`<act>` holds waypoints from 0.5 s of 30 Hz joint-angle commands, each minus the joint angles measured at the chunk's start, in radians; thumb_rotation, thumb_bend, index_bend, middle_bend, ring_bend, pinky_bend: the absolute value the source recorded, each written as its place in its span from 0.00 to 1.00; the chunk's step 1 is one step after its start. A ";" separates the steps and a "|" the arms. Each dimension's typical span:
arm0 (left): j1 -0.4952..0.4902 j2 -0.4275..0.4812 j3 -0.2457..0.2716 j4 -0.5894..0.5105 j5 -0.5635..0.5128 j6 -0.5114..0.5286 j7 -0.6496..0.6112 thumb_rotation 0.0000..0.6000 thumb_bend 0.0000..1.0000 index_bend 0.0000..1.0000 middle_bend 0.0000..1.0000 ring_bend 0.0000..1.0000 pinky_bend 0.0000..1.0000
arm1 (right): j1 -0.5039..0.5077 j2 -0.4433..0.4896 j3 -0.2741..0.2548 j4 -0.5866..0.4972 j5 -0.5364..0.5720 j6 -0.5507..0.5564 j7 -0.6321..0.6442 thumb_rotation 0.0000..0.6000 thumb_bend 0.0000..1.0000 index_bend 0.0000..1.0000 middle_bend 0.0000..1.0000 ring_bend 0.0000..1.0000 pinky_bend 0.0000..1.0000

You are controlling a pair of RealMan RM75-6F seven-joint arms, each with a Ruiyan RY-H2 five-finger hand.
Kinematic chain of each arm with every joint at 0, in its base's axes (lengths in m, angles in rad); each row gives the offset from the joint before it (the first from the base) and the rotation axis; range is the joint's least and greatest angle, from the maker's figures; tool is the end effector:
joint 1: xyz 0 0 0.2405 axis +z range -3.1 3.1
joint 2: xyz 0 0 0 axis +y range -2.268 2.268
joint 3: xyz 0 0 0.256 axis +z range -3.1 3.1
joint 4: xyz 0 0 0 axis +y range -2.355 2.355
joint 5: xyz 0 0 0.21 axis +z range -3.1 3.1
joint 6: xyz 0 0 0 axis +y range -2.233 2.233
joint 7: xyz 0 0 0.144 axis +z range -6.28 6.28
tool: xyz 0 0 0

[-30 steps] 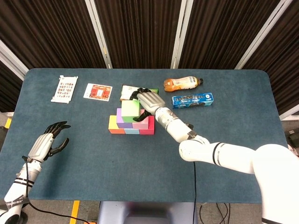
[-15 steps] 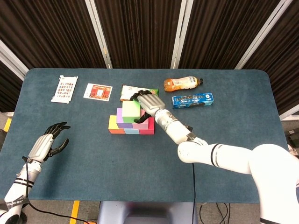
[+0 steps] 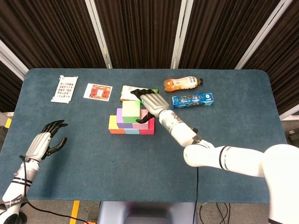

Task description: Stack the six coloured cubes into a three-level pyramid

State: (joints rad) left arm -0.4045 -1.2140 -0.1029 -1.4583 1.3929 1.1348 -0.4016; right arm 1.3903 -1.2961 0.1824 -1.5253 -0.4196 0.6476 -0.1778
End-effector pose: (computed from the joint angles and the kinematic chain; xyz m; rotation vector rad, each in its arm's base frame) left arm -0.2863 0.2914 0.1125 -1.4676 -1.2722 -1.1238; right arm 0.0160 -0.4306 0.0379 1.9339 -1.2456 0.9667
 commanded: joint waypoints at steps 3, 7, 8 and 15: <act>0.028 0.003 -0.021 0.029 -0.038 0.063 0.102 0.18 0.32 0.17 0.06 0.00 0.04 | -0.175 0.151 -0.024 -0.210 -0.152 0.225 0.028 1.00 0.33 0.00 0.01 0.00 0.00; 0.059 0.001 -0.015 0.039 -0.041 0.119 0.176 0.39 0.32 0.17 0.07 0.00 0.04 | -0.353 0.245 -0.102 -0.337 -0.319 0.403 0.054 1.00 0.33 0.00 0.01 0.00 0.00; 0.067 0.000 -0.010 0.037 -0.038 0.131 0.191 0.46 0.32 0.17 0.07 0.00 0.04 | -0.398 0.263 -0.123 -0.356 -0.364 0.442 0.068 1.00 0.33 0.00 0.01 0.00 0.00; 0.137 -0.005 0.029 -0.002 0.016 0.251 0.299 0.82 0.32 0.17 0.08 0.02 0.04 | -0.715 0.329 -0.281 -0.340 -0.729 0.662 0.230 1.00 0.33 0.00 0.02 0.00 0.08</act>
State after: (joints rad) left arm -0.2922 -1.2160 -0.0882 -1.4445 1.3895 1.3517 -0.1253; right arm 0.8404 -1.0215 0.0032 -1.8627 -0.9702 1.1743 -0.0404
